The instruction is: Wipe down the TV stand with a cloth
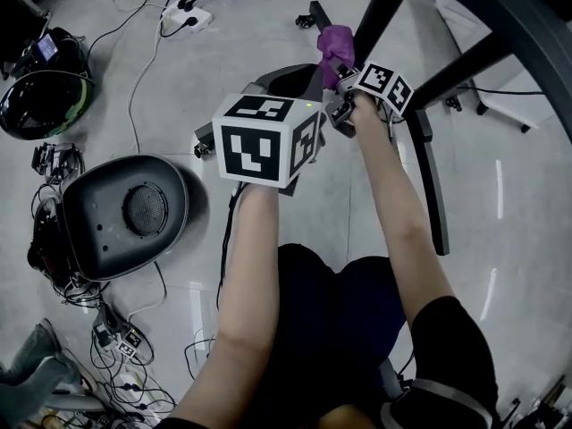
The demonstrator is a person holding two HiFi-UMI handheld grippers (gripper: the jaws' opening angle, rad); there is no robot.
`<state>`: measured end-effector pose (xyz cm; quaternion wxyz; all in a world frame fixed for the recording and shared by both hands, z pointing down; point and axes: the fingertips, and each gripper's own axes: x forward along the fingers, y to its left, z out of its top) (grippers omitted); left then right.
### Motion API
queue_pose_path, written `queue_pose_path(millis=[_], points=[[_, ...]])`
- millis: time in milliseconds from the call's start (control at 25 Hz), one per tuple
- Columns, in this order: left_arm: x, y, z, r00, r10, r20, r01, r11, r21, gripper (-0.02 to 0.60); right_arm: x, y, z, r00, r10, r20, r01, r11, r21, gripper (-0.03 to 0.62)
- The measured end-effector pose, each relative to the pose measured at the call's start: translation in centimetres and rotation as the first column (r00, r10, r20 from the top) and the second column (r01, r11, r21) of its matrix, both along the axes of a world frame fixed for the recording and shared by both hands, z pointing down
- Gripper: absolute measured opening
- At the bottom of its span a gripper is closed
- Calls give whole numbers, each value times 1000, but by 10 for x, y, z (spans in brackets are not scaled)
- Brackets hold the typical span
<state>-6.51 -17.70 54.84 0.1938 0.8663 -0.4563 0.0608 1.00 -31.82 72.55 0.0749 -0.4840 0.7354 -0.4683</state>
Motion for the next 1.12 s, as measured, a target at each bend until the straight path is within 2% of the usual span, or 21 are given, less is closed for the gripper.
queue_pose_path(millis=[120,200,320,440,520,600,680,800,1000,1120], points=[[5,1,0,1000,13,8,-13,1000,4,5,-2,11,24,1000,-12,-4,12,998,-64,95],[8,1,-1,1000,19,12,-20,1000,6,5,-5,19,33,998,-43,-40,39,995,-91,95],[7,-1,-2,1000,14,8,-14,1000,8,5,-12,30,24,973,-119,-197,111,993,-50,95],[9,1,-2,1000,22,-5,-22,1000,0,5,-11,44,-4,902,-151,-404,178,984,30,95],[12,2,-2,1000,27,-5,-27,1000,0,5,-3,52,-30,849,-121,-515,195,976,92,95],[14,2,-4,1000,27,-10,-27,1000,3,5,5,58,-59,817,-69,-573,189,970,152,95],[17,3,-6,999,26,-25,-26,1000,2,5,12,63,-90,809,-13,-588,171,962,214,96],[22,5,-9,998,29,-47,-29,1000,0,5,21,68,-141,790,82,-608,154,933,326,95],[31,6,-10,998,48,-31,-47,999,17,5,36,69,-207,684,226,-693,174,873,456,96],[32,6,-10,998,48,-30,-48,999,13,5,43,63,-236,657,275,-702,171,852,494,96]])
